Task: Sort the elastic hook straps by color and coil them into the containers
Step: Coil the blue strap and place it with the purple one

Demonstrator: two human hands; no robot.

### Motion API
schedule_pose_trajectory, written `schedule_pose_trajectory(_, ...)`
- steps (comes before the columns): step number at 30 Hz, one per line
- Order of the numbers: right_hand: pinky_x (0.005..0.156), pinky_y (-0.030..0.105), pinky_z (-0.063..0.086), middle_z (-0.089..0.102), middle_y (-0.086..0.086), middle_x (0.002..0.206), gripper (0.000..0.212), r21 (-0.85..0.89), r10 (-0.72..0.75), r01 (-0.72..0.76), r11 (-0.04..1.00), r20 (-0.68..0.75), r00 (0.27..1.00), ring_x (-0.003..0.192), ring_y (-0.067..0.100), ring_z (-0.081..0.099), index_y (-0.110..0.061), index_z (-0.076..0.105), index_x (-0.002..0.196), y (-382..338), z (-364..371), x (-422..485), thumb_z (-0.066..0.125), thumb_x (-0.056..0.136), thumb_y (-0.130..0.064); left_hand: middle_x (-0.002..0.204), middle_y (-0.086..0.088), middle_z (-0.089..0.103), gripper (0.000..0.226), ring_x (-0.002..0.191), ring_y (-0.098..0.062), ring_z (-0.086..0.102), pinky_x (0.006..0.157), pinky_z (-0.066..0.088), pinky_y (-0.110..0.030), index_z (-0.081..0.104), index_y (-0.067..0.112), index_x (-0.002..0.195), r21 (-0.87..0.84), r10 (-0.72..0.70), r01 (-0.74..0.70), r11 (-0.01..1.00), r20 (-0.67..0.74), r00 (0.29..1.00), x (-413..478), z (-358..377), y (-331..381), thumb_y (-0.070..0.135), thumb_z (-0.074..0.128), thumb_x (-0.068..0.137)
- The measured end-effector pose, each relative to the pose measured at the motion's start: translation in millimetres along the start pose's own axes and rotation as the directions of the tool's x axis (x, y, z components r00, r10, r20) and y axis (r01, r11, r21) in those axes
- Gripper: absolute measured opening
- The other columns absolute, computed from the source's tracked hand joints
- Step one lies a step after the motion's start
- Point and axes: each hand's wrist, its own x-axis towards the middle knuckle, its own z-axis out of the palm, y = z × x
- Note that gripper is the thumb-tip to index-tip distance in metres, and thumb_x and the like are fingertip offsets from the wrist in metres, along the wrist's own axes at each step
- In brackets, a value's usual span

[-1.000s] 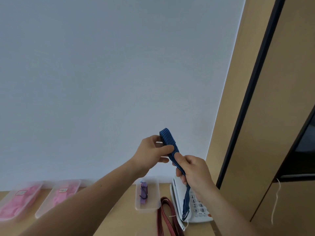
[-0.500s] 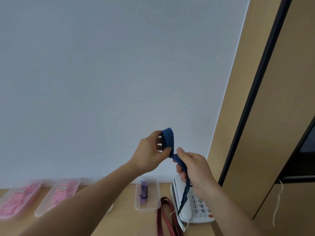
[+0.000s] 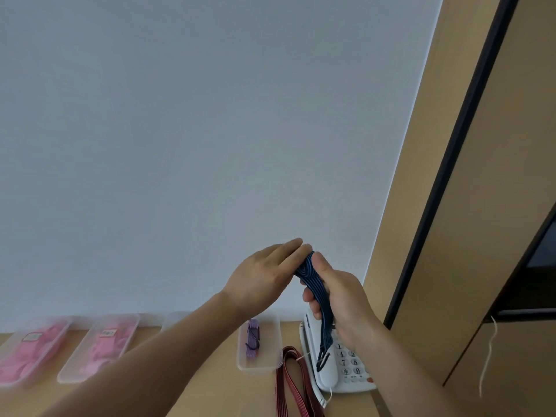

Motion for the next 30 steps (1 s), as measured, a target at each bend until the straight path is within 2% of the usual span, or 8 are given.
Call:
schedule_pose_trajectory(4,0.048,0.025,0.043,0.067,0.008,0.066,0.055,0.003,-0.055,0.055,0.998,-0.006,0.998,0.050,0.015,0.052,-0.001,0.069,0.093,-2.5,-0.8,-1.1,0.055,0.093,-0.054,0.134,0.003,0.060,0.064,0.109,-0.012,0.064,0.085,0.054,-0.018,0.047,0.019,0.142,-0.396,-0.371,0.395,0.829,0.139,0.918,-0.6,0.2,1.3,-0.001,0.064,0.084)
schedule_pose_trajectory(6,0.048,0.025,0.044,0.069,0.007,0.068,0.051,0.006,-0.109,0.109,0.994,-0.008,0.994,0.051,0.014,0.053,-0.001,0.068,0.093,-4.8,-1.3,-1.9,0.055,0.093,-0.050,0.136,0.004,0.057,0.068,0.113,-0.005,0.060,0.088,0.052,-0.018,0.035,0.019,0.149,-0.606,-0.598,0.718,0.344,0.449,0.665,5.7,-3.7,0.5,0.008,0.060,0.087)
schedule_pose_trajectory(8,0.052,0.026,0.046,0.071,0.006,0.070,0.045,-0.003,-0.151,0.151,0.989,-0.007,0.989,0.054,0.014,0.056,-0.003,0.068,0.092,-5.0,-0.8,-2.7,0.056,0.094,-0.046,0.127,-0.007,0.066,0.057,0.110,-0.015,0.066,0.089,0.054,-0.032,0.046,0.010,0.142,-0.579,-0.539,0.797,-0.174,0.733,0.415,13.9,-10.4,-3.6,0.026,0.057,0.089)
schedule_pose_trajectory(9,0.055,0.028,0.047,0.071,0.006,0.072,0.043,-0.012,-0.166,0.165,0.986,-0.001,0.986,0.056,0.015,0.057,-0.004,0.067,0.092,-4.1,0.1,-3.2,0.057,0.094,-0.045,0.117,-0.009,0.071,0.049,0.105,-0.020,0.068,0.089,0.053,-0.036,0.056,0.007,0.132,-0.527,-0.445,0.796,-0.297,0.814,0.373,16.9,-14.7,-3.3,0.035,0.052,0.092)
schedule_pose_trajectory(14,0.060,0.030,0.050,0.073,0.008,0.077,0.054,-0.023,-0.197,0.198,0.980,0.054,0.979,0.062,0.018,0.062,-0.004,0.067,0.098,-0.5,5.2,-4.5,0.058,0.081,-0.054,0.072,-0.010,0.061,0.045,0.077,-0.028,0.054,0.085,0.050,-0.039,0.067,-0.002,0.097,-0.576,-0.303,0.767,-0.282,0.812,0.498,24.8,-26.6,7.9,0.041,0.053,0.094)
schedule_pose_trajectory(19,0.074,0.033,0.057,0.076,0.009,0.088,0.057,-0.034,-0.172,0.175,0.984,0.078,0.982,0.078,0.022,0.072,-0.007,0.068,0.101,1.6,-0.5,-0.9,0.060,0.078,-0.059,0.091,-0.019,0.068,0.044,0.069,-0.024,0.062,0.080,0.051,-0.042,0.064,-0.009,0.108,-0.642,-0.381,0.724,-0.252,0.754,0.535,28.6,-29.7,4.6,0.032,0.058,0.093)
schedule_pose_trajectory(25,0.083,0.036,0.055,0.076,0.006,0.098,0.057,-0.047,-0.108,0.114,0.992,0.116,0.987,0.095,0.022,0.072,-0.012,0.067,0.106,4.8,-3.0,0.4,0.060,0.077,-0.061,0.115,-0.012,0.072,0.041,0.104,-0.036,0.068,0.097,0.050,-0.050,0.061,0.005,0.116,-0.639,-0.414,0.737,-0.220,0.746,0.522,26.7,-31.2,1.4,0.033,0.064,0.087)
schedule_pose_trajectory(30,0.066,0.027,0.056,0.076,0.014,0.089,0.029,-0.075,-0.036,0.049,0.996,0.162,0.986,0.076,0.027,0.073,-0.010,0.062,0.109,4.1,-4.9,-2.5,0.061,0.095,-0.036,0.116,-0.003,0.073,0.052,0.109,-0.031,0.067,0.100,0.048,-0.050,0.053,0.007,0.124,-0.632,-0.432,0.749,-0.200,0.743,0.512,24.8,-32.4,-0.6,0.034,0.066,0.082)
